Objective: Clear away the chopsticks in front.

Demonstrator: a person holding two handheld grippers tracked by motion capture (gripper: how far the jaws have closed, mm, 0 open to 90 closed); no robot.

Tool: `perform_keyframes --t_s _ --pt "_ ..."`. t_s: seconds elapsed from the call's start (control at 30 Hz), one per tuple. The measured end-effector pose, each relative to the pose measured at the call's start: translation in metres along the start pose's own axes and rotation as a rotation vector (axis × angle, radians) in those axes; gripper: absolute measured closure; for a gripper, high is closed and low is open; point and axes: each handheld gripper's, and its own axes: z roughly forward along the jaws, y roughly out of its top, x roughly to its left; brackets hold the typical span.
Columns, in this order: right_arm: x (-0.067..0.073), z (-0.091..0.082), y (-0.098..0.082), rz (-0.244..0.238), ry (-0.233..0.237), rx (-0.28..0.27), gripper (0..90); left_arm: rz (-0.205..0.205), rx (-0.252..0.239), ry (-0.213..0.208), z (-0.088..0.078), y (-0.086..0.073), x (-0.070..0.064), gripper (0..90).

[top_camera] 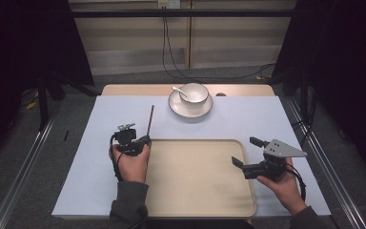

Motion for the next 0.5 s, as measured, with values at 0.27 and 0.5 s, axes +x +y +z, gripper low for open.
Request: perform_keyframes --t_s 0.27,0.5 --pt "0.004 0.0 0.001 -0.01 -0.006 -0.003 2.7 -0.032 -0.017 0.021 -0.018 -0.018 0.009 85.5" --pt "0.003 0.003 0.0 -0.012 -0.005 0.006 2.6 -0.073 -0.007 0.034 -0.028 -0.034 0.019 85.5"
